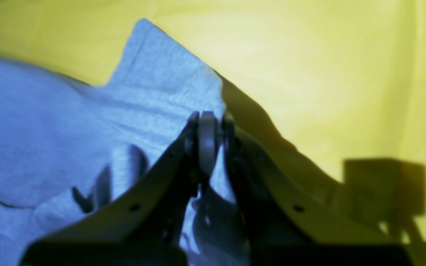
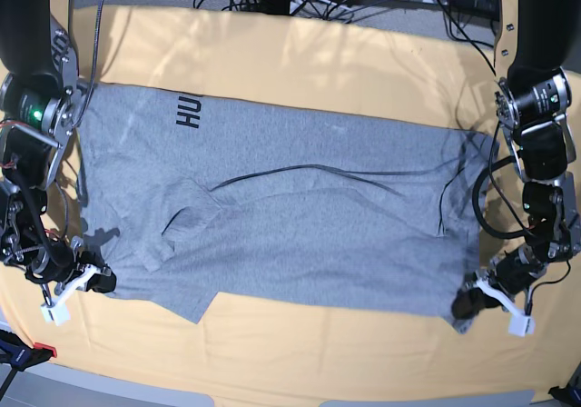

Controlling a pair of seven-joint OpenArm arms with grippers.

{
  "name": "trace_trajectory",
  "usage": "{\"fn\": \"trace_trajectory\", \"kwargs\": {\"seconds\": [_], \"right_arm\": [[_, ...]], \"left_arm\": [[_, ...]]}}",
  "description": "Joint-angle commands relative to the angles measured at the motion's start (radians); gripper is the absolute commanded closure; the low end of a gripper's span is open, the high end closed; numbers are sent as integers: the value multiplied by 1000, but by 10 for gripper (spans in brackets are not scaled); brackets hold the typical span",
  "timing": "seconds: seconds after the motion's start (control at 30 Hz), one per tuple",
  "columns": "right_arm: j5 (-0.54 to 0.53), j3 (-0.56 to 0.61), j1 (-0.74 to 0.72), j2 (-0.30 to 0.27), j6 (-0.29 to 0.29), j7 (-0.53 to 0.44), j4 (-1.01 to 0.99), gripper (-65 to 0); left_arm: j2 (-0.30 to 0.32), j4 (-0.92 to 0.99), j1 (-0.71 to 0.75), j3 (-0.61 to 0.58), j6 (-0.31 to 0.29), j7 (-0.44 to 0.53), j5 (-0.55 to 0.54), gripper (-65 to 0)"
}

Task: Layout the t-shirt on the table in an organized manner, then fold the t-shirt properly
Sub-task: 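Fold the hem edge over toward the collar edge with both grippers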

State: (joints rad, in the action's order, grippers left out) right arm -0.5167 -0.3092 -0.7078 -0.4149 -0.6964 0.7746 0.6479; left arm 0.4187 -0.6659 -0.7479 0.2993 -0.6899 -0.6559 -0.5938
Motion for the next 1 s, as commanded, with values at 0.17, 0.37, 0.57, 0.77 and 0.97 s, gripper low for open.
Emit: {"fn": "trace_trajectory", "kwargs": {"seconds": [0.17, 0.37, 0.57, 0.77, 0.97], "right_arm": [[-99, -3, 98, -12, -2, 45, 177, 0], [-181, -3, 283, -12, -2, 103, 470, 0], [-193, -3, 413, -14, -2, 113, 713, 0], [-194, -8, 415, -18, -2, 124, 788, 0], [-254, -19, 414, -18, -2, 148, 790, 0]], "left_arm": [[19, -24, -5, 2, -8, -215, -275, 0], [42, -38, 14, 2, -8, -488, -567, 0], [93, -53, 14, 2, -8, -740, -890, 0], [173, -55, 2, 2, -8, -740, -890, 0], [211, -55, 5, 2, -8, -740, -890, 0]]}}
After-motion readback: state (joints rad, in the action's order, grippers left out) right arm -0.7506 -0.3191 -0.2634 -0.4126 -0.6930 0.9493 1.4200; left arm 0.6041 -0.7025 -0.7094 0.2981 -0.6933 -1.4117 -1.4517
